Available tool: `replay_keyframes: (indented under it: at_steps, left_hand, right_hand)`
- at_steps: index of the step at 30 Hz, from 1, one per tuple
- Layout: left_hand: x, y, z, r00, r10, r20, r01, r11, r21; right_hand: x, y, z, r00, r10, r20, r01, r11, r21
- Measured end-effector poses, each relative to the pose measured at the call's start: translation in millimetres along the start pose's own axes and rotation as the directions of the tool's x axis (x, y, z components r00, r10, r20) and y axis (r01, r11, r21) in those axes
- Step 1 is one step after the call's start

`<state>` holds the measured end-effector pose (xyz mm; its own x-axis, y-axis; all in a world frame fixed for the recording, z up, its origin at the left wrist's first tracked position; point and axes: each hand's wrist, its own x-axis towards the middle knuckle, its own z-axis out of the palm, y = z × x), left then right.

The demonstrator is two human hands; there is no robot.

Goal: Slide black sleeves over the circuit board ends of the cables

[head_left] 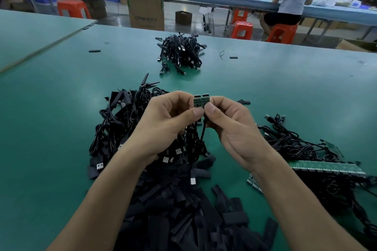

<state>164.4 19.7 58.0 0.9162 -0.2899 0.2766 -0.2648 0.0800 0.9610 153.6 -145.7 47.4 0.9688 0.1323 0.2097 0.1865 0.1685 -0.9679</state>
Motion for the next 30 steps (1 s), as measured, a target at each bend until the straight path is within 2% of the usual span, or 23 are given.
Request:
replay_keyframes:
  at_steps: [6, 11, 14, 17, 19, 21, 24, 26, 30]
  left_hand:
    - [-0.4, 0.6, -6.4, 0.998, -0.011, 0.066, 0.018, 0.994, -0.107]
    - [-0.7, 1.4, -6.9, 0.993, -0.033, 0.113, 0.052, 0.984, -0.169]
    - [-0.1, 3.5, -5.7, 0.998, 0.012, 0.066, -0.001, 0.986, -0.167]
    - [1.4, 2.2, -4.8, 0.998, 0.056, -0.014, -0.057, 0.982, -0.181]
    - [1.9, 1.5, -5.2, 0.996, 0.064, -0.061, -0.076, 0.970, -0.229]
    - [1.9, 1.8, -5.0, 0.989, 0.097, -0.115, -0.119, 0.971, -0.206]
    - [2.4, 1.0, -1.8, 0.972, 0.162, -0.173, -0.174, 0.983, -0.056]
    - [2.8, -0.2, -0.2, 0.965, 0.193, -0.180, -0.191, 0.981, 0.024]
    - [3.2, -0.6, 0.3, 0.950, 0.224, -0.217, -0.196, 0.970, 0.144]
  right_hand:
    - [2.0, -3.8, 0.4, 0.997, 0.045, 0.069, -0.055, 0.988, 0.142]
    - [2.4, -10.1, -2.6, 0.973, 0.068, 0.220, -0.136, 0.941, 0.311]
    - [3.8, -11.0, -4.4, 0.984, 0.086, 0.155, -0.130, 0.944, 0.302]
    - [6.3, -4.5, -7.4, 0.993, 0.088, -0.082, -0.073, 0.984, 0.163]
    - [8.2, 0.4, -11.5, 0.968, 0.080, -0.238, -0.069, 0.996, 0.056]
    - [8.5, 3.5, -15.3, 0.947, 0.084, -0.310, -0.098, 0.995, -0.028]
    - [5.9, 5.9, -18.3, 0.959, 0.154, -0.238, -0.188, 0.974, -0.130]
    - [3.4, 6.2, -19.4, 0.963, 0.199, -0.180, -0.245, 0.926, -0.288]
    - [-1.9, 1.6, -21.0, 0.947, 0.321, 0.000, -0.228, 0.671, -0.706]
